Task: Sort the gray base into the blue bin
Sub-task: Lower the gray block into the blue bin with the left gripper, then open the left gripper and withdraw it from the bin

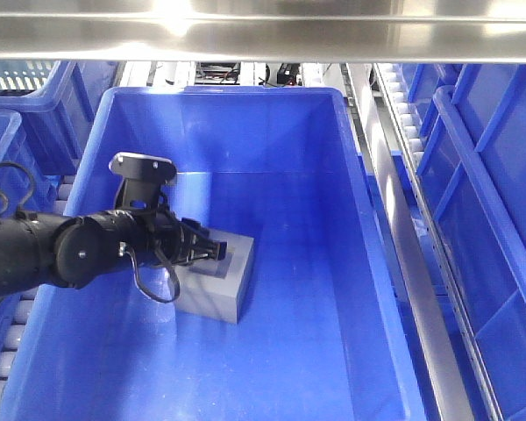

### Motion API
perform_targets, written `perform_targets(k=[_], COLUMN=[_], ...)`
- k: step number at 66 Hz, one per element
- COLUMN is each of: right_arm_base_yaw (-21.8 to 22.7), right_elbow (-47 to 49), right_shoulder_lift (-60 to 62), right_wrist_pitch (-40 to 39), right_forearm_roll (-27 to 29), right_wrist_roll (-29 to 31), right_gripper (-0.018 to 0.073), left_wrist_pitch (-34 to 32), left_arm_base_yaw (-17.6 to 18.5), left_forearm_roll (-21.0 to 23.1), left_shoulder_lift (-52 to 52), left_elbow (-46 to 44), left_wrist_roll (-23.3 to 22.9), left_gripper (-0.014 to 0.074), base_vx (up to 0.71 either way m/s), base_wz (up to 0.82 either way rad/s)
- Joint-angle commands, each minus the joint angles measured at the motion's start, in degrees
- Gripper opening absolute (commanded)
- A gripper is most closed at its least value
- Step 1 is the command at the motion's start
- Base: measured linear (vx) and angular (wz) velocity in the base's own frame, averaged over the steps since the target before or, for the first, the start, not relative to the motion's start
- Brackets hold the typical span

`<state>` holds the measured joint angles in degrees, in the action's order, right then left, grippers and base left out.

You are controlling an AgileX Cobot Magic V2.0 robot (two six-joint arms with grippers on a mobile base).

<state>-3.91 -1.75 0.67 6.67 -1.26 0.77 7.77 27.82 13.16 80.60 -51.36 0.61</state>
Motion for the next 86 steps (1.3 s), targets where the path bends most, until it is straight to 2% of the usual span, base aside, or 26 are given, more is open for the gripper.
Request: perform_targets(k=[1,86], right_arm_base_yaw=[0.27,0.27], right_elbow=[-0.79,-0.79], right_shoulder_lift=[0.65,0.65], right_wrist_pitch=[-4.46,-4.46], right_forearm_roll=[-0.64,-0.64], right_wrist_roll=[0.31,0.31], right_gripper=[-0.0009,-0.0009], left_wrist_pitch=[-5.6,-5.6], left_arm_base_yaw=[0.43,0.43], left_forearm_roll=[1.04,1.04], left_shoulder_lift=[1.74,1.74], left_elbow=[-3.85,-3.85], left_wrist_roll=[-0.61,-0.61], left_gripper=[0.0029,0.0029], base_vx=[0.0,0.0], base_wz=[0.0,0.0])
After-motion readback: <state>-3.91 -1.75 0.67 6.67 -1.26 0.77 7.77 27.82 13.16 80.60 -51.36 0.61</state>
